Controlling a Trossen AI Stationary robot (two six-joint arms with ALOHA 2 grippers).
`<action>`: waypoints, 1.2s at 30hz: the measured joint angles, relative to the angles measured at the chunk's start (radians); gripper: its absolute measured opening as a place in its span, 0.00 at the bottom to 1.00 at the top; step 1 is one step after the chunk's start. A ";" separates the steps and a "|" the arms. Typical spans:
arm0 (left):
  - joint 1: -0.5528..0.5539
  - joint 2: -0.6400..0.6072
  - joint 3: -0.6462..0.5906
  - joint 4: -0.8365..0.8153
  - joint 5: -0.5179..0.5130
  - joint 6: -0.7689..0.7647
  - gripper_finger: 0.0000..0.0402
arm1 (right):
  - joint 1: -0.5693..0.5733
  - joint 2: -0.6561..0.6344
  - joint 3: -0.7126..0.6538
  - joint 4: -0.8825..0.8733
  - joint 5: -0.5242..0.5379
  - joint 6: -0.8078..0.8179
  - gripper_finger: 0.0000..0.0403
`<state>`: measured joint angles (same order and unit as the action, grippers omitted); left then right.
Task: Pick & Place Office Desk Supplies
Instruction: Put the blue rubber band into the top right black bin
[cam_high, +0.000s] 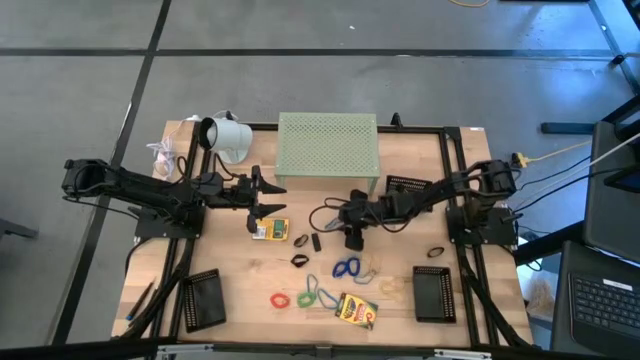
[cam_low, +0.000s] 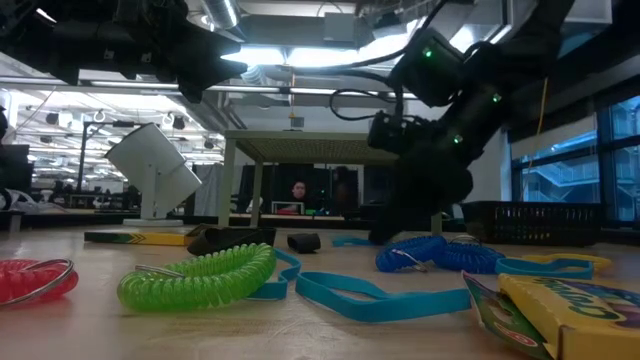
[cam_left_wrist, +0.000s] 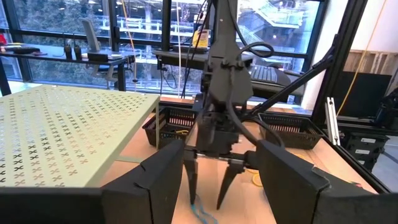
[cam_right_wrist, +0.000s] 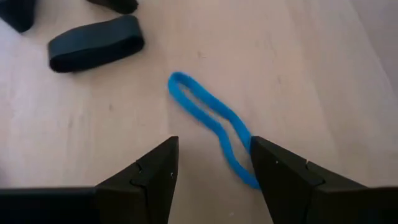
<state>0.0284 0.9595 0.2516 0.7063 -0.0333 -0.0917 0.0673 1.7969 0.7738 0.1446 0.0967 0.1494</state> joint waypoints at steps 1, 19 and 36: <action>0.000 0.000 0.000 0.000 0.000 0.000 0.49 | -0.005 0.000 0.000 0.000 0.000 -0.001 0.51; 0.000 0.000 0.000 0.000 0.000 0.000 0.49 | -0.028 -0.003 0.003 -0.063 0.004 0.003 0.03; 0.000 0.000 0.000 -0.009 0.000 0.000 0.49 | 0.067 -0.146 -0.002 0.224 0.248 0.063 0.01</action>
<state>0.0282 0.9596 0.2516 0.6971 -0.0330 -0.0914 0.1340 1.6506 0.7719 0.3688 0.3447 0.2123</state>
